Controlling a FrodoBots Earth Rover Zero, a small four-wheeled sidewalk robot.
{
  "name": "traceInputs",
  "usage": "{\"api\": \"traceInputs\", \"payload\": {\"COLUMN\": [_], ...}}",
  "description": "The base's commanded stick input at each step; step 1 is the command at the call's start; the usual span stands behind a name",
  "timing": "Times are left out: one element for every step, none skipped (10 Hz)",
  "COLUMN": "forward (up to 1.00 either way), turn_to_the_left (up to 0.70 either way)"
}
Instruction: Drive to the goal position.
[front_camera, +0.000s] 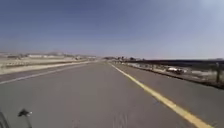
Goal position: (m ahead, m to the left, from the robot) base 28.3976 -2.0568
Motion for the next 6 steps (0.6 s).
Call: {"api": "traceInputs", "payload": {"forward": [1.00, 1.00, 1.00, 1.00, 1.00, 1.00], "turn_to_the_left": [0.00, 0.00, 0.00, 0.00, 0.00, 0.00]}}
